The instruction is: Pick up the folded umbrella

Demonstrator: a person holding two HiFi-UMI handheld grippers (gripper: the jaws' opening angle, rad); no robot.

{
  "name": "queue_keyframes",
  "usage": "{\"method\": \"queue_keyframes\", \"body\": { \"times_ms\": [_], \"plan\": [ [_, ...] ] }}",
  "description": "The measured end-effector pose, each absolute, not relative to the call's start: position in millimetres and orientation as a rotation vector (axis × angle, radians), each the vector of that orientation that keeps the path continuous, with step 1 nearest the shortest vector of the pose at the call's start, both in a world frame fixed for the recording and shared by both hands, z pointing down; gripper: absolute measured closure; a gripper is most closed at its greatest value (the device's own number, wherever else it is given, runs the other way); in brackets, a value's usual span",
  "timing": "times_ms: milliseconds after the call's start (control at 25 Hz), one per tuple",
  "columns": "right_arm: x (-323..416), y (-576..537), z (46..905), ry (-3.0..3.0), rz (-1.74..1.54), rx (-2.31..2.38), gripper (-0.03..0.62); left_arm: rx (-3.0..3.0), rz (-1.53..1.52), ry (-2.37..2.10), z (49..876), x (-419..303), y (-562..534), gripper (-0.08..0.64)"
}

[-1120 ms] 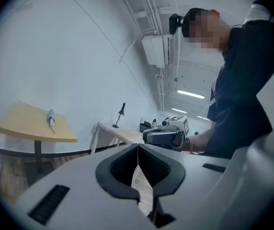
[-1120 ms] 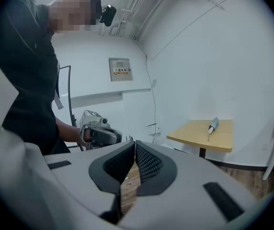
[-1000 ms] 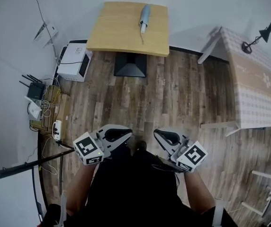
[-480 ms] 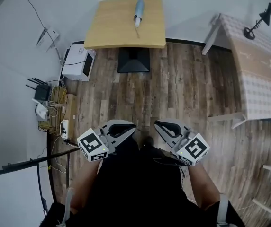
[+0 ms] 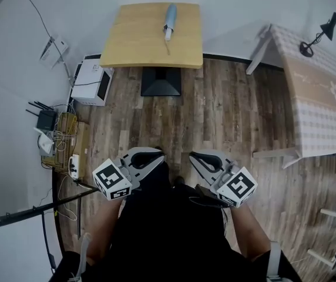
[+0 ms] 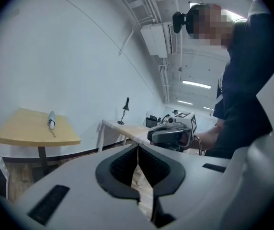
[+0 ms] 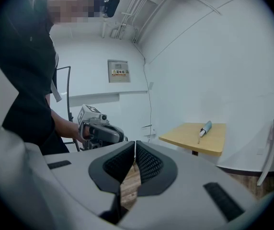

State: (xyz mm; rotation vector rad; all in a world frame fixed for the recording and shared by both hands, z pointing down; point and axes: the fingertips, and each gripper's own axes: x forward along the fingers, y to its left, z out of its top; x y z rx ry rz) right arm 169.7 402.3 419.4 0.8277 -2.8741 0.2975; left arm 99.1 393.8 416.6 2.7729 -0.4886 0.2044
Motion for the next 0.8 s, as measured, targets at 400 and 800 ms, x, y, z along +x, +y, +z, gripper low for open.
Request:
{"method": "queue_keyframes", "body": {
  "times_ms": [400,800],
  "plan": [
    [139,298,419,-2.806,0.314,0.901,0.574,2.798,0.171,-0.435,415,69,289,0.545],
    [90,199,412,-2.765,0.361,0.964,0.574,2.819,0.133,-0.317,414,30,193,0.545]
  ]
}}
